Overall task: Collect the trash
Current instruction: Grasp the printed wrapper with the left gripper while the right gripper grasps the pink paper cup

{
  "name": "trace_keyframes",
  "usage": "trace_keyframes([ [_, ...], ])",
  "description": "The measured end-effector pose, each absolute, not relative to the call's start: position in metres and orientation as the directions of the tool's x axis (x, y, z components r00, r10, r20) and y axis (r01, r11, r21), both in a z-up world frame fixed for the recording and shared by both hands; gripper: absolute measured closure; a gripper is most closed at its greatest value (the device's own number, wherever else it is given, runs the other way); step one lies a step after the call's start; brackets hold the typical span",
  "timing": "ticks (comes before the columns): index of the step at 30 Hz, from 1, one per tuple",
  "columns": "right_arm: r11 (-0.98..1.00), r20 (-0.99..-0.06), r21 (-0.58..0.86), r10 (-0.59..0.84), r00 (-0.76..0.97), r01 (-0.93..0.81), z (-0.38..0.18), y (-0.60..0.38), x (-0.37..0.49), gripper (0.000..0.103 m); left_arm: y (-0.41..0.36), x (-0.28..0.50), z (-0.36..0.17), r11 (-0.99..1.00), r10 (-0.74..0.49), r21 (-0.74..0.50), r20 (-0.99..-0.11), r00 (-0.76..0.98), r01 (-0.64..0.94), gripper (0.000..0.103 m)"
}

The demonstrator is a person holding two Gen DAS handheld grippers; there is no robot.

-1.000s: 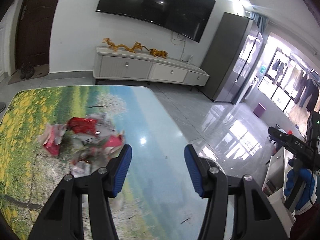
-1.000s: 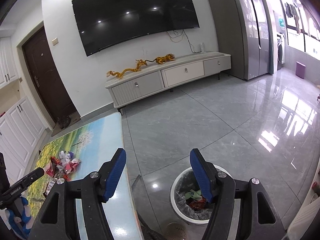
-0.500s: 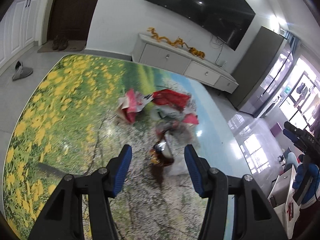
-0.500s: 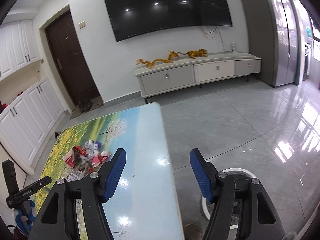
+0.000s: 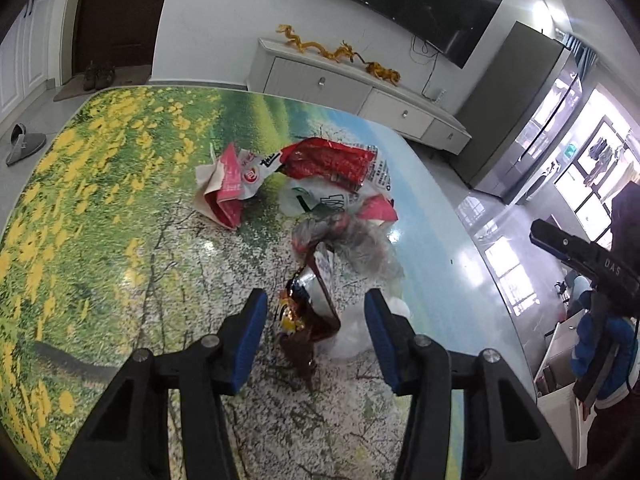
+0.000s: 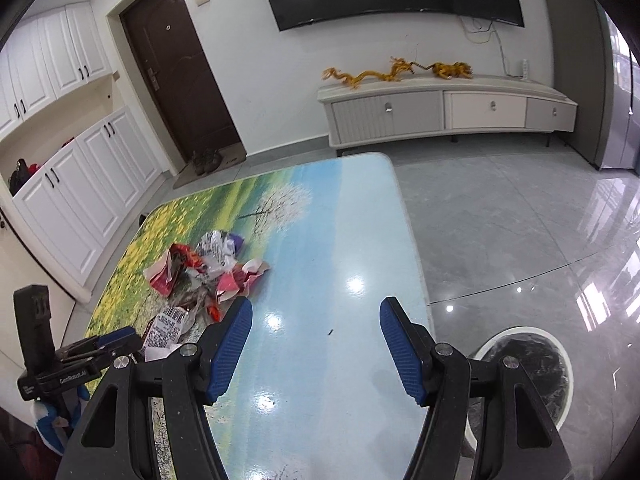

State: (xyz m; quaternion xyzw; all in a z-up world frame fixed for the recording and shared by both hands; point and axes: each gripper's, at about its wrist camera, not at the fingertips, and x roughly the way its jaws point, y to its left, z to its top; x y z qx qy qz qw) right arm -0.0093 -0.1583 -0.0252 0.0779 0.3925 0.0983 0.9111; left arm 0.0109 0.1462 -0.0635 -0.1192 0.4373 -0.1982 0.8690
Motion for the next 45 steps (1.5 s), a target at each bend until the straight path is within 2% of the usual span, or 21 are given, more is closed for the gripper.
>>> trace_keyframes([
  [12, 0.933, -0.755, 0.276, 0.358, 0.549, -0.228, -0.067, -0.110, 0.041, 0.039, 0.124, 0.033, -0.085, 0.893, -0.449, -0.379, -0.752, 0.482, 0.241, 0.061],
  [14, 0.924, -0.761, 0.292, 0.380, 0.526, -0.246, -0.074, -0.101, 0.049, 0.039, 0.120, 0.034, -0.087, 0.892, -0.451, -0.377, -0.753, 0.479, 0.247, 0.066],
  [21, 0.893, -0.757, 0.369, 0.450, 0.474, -0.258, -0.089, -0.080, 0.072, 0.040, 0.110, 0.035, -0.089, 0.897, -0.440, -0.342, -0.753, 0.490, 0.279, 0.067],
  [23, 0.883, -0.754, 0.397, 0.469, 0.460, -0.249, -0.093, -0.077, 0.078, 0.041, 0.108, 0.035, -0.090, 0.897, -0.440, -0.342, -0.751, 0.493, 0.278, 0.072],
  [29, 0.859, -0.744, 0.476, 0.508, 0.434, -0.188, -0.113, -0.074, 0.094, 0.056, 0.105, 0.028, -0.092, 0.889, -0.457, -0.370, -0.741, 0.491, 0.269, 0.077],
  [32, 0.851, -0.739, 0.492, 0.519, 0.430, -0.182, -0.116, -0.073, 0.097, 0.069, 0.112, 0.023, -0.093, 0.889, -0.457, -0.377, -0.740, 0.493, 0.259, 0.078],
  [33, 0.849, -0.738, 0.494, 0.523, 0.427, -0.186, -0.116, -0.074, 0.097, 0.071, 0.114, 0.021, -0.092, 0.890, -0.455, -0.377, -0.740, 0.495, 0.255, 0.078],
  [45, 0.858, -0.701, 0.464, 0.508, 0.501, -0.220, -0.091, -0.118, 0.050, 0.073, 0.134, -0.006, -0.069, 0.893, -0.447, -0.386, -0.701, 0.556, 0.232, 0.078],
])
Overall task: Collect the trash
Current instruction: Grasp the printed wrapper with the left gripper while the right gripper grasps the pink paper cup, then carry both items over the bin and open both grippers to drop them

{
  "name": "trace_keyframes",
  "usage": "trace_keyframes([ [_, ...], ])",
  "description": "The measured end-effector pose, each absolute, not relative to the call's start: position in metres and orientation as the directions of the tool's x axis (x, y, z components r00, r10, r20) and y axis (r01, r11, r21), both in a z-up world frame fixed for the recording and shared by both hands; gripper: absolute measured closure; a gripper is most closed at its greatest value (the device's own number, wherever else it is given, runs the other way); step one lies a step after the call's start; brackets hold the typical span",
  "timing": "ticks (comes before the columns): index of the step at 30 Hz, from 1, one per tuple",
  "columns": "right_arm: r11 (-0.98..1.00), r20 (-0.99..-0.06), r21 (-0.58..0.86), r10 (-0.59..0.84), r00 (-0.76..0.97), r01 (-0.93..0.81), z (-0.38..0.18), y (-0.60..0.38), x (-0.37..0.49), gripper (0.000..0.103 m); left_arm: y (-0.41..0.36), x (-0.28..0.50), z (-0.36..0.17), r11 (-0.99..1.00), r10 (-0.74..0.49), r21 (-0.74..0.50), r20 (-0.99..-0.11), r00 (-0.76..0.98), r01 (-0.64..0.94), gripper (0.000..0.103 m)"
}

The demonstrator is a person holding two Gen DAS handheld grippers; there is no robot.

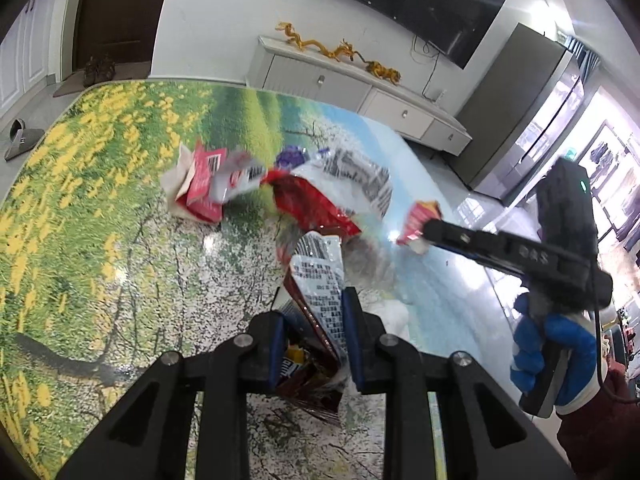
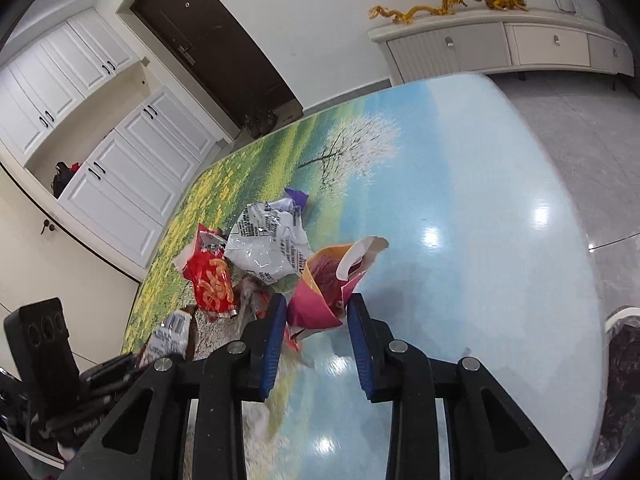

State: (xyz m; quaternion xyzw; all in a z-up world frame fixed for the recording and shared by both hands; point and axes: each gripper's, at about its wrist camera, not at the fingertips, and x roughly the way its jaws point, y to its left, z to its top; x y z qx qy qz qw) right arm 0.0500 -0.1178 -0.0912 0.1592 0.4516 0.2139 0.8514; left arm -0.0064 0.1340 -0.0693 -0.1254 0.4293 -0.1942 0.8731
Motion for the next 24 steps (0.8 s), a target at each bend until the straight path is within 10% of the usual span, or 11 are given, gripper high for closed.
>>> trace_keyframes([
  [24, 0.886, -0.621, 0.458, 0.263, 0.738, 0.070, -0.060, -0.339, -0.069, 0.073, -0.067, 0.009, -0.001, 0.765, -0.608, -0.351, -0.672, 0.423, 0.541, 0.078],
])
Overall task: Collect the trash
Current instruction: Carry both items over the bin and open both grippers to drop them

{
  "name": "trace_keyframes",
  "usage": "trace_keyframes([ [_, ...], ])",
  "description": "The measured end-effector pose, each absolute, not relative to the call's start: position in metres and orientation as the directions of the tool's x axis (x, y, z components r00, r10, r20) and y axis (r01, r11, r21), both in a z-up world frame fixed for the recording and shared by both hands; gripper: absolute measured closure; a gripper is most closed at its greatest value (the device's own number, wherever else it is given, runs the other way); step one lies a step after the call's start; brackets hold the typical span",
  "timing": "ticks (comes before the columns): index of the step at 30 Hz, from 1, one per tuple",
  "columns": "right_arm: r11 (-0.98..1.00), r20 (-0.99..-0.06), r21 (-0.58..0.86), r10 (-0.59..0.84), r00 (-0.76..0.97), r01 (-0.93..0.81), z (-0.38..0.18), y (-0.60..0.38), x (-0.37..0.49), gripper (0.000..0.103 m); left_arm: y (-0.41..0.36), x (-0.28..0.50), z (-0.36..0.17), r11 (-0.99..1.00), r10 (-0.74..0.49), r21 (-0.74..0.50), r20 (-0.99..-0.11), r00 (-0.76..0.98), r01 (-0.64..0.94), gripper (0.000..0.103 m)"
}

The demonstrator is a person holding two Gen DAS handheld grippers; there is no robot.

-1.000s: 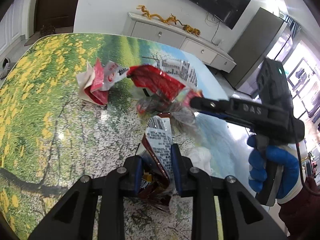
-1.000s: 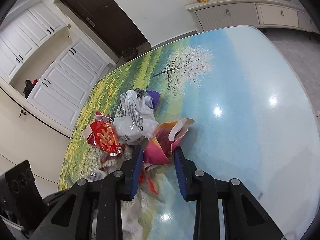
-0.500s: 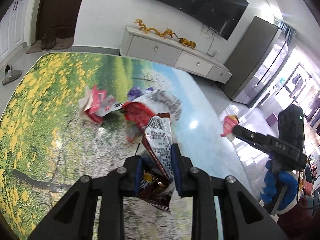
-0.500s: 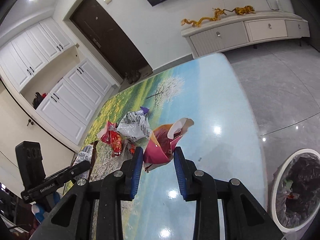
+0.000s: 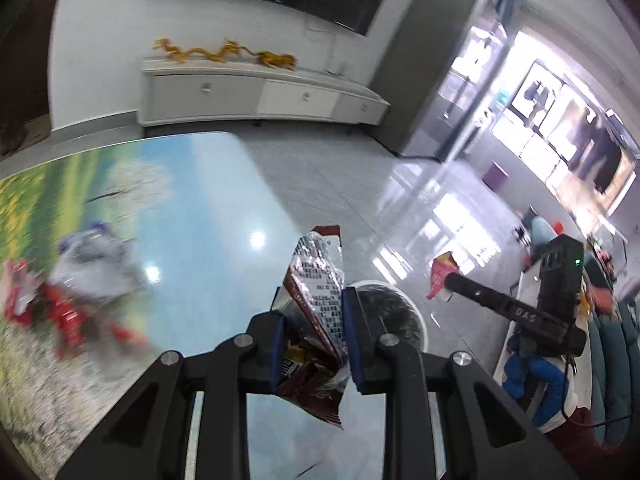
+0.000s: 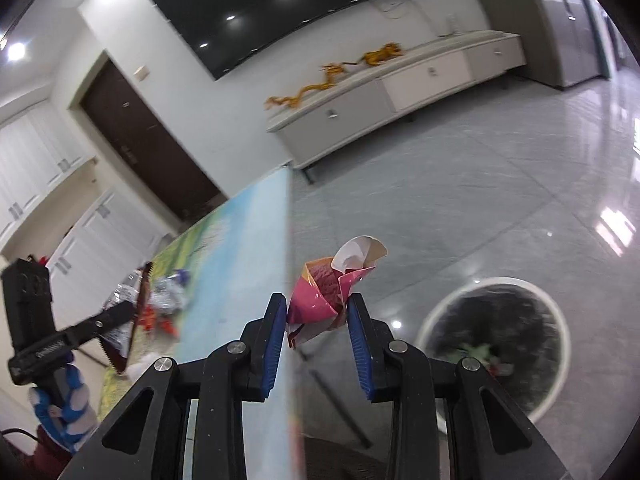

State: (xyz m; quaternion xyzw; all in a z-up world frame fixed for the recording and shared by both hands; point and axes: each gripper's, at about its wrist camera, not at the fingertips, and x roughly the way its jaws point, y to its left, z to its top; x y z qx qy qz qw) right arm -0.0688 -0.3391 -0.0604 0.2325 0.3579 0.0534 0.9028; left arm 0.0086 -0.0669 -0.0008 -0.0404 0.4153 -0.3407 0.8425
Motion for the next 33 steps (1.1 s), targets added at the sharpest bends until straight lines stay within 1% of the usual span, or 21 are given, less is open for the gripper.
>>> trace_keyframes([
  [2, 0.897, -0.655, 0.420, 0.195, 0.730, 0.136, -0.071, -0.363, -0.077, 0.073, -0.101, 0.013, -0.002, 0.743, -0.616, -0.341, -0.685, 0.390, 0.576, 0.078],
  [5, 0.892, -0.689, 0.400, 0.141, 0.711, 0.212, -0.086, -0.395, -0.088, 0.073, -0.154, 0.019, -0.008, 0.708, -0.623, -0.329, -0.707, 0.335, 0.625, 0.078],
  [13, 0.838, -0.754, 0.417, 0.102, 0.649, 0.353, -0.134, -0.448, -0.093, 0.069, -0.268, 0.025, -0.038, 0.624, -0.633, -0.369, -0.755, 0.170, 0.689, 0.074],
  [14, 0.831, -0.761, 0.417, 0.097, 0.642, 0.368, -0.137, -0.449, -0.093, 0.068, -0.281, 0.026, -0.042, 0.615, -0.635, -0.383, -0.758, 0.146, 0.689, 0.070],
  [15, 0.825, -0.764, 0.419, 0.095, 0.638, 0.380, -0.141, -0.452, -0.093, 0.063, -0.289, 0.027, -0.045, 0.610, -0.637, -0.390, -0.759, 0.134, 0.690, 0.068],
  [17, 0.812, -0.770, 0.423, 0.087, 0.632, 0.403, -0.146, -0.461, -0.095, 0.057, -0.305, 0.029, -0.051, 0.597, -0.644, -0.410, -0.757, 0.107, 0.689, 0.053],
  [18, 0.807, -0.772, 0.424, 0.085, 0.630, 0.411, -0.149, -0.463, -0.096, 0.056, -0.313, 0.031, -0.054, 0.593, -0.646, -0.419, -0.758, 0.095, 0.688, 0.050],
  [20, 0.797, -0.777, 0.426, 0.081, 0.624, 0.428, -0.153, -0.467, -0.096, 0.053, -0.325, 0.030, -0.058, 0.588, -0.643, -0.429, -0.762, 0.075, 0.685, 0.048],
  [24, 0.778, -0.782, 0.433, 0.074, 0.618, 0.455, -0.159, -0.474, -0.103, 0.053, -0.334, 0.025, -0.062, 0.583, -0.635, -0.422, -0.770, 0.065, 0.694, 0.048],
  [33, 0.765, -0.768, 0.440, 0.049, 0.639, 0.470, -0.144, -0.473, -0.113, 0.053, -0.289, 0.018, -0.056, 0.618, -0.617, -0.378, -0.777, 0.126, 0.690, 0.048],
])
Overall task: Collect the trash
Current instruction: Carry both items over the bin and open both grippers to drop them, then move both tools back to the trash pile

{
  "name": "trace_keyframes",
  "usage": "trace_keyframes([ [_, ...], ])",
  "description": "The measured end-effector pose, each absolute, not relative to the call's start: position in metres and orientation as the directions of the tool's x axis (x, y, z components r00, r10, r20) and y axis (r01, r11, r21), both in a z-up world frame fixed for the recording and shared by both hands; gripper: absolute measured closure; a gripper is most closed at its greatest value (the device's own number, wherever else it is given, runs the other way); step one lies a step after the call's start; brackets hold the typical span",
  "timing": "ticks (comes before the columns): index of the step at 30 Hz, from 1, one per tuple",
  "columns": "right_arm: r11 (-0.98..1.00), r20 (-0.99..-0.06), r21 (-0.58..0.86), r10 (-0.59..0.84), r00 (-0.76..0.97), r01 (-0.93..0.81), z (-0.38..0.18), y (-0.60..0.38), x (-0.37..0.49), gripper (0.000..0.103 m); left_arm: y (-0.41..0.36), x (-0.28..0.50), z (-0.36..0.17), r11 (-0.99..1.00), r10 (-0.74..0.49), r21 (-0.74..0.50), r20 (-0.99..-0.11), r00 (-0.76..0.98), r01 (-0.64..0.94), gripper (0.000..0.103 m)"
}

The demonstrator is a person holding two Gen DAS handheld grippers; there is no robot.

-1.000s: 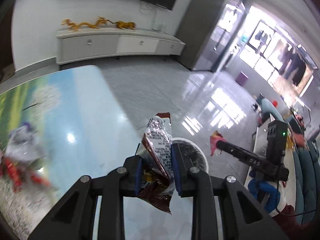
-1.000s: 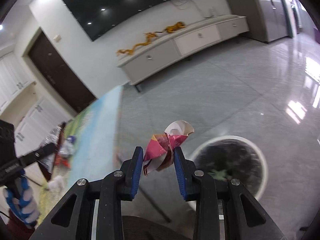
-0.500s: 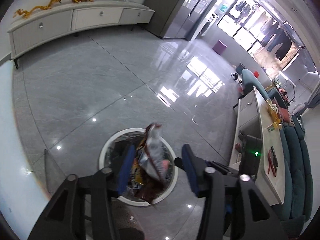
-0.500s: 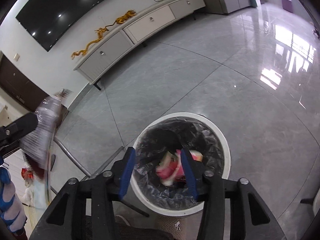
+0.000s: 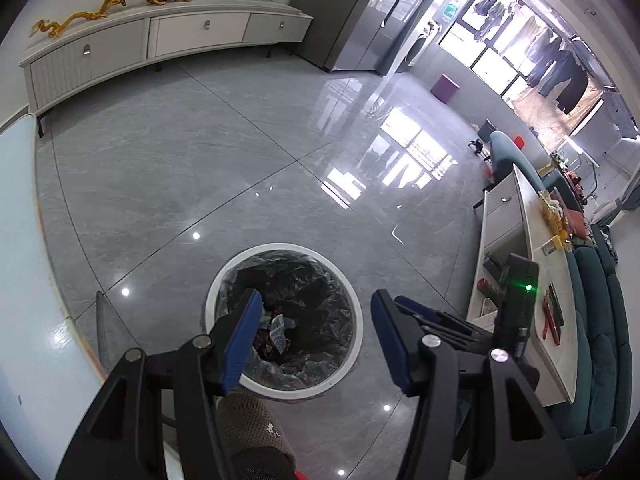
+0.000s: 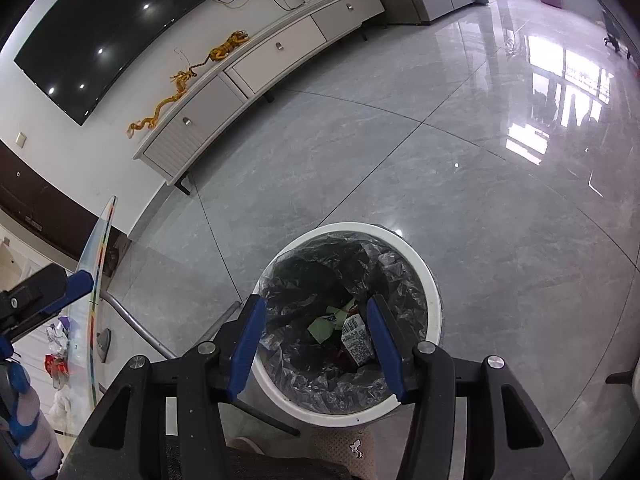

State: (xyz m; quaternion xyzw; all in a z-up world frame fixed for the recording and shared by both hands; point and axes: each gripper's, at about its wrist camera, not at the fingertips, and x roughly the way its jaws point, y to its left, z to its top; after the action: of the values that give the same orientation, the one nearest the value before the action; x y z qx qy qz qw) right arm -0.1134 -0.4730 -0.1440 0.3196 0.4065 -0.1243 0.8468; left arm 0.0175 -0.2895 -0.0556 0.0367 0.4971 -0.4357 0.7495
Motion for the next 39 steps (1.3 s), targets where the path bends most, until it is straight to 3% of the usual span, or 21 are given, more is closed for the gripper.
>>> trace_keyframes([
  [20, 0.852, -0.717, 0.347, -0.028, 0.697, 0.392, -0.061, -0.411, -0.128, 0.052, -0.129, -0.007, -0.013, 0.709, -0.639, -0.383, -0.705, 0.308, 0.592, 0.048],
  [39, 0.949, -0.692, 0.230, 0.003, 0.722, 0.217, -0.007, -0.300, -0.099, 0.049, 0.038, -0.017, -0.019, 0.789, -0.610, -0.442, -0.643, 0.463, 0.426, 0.048],
])
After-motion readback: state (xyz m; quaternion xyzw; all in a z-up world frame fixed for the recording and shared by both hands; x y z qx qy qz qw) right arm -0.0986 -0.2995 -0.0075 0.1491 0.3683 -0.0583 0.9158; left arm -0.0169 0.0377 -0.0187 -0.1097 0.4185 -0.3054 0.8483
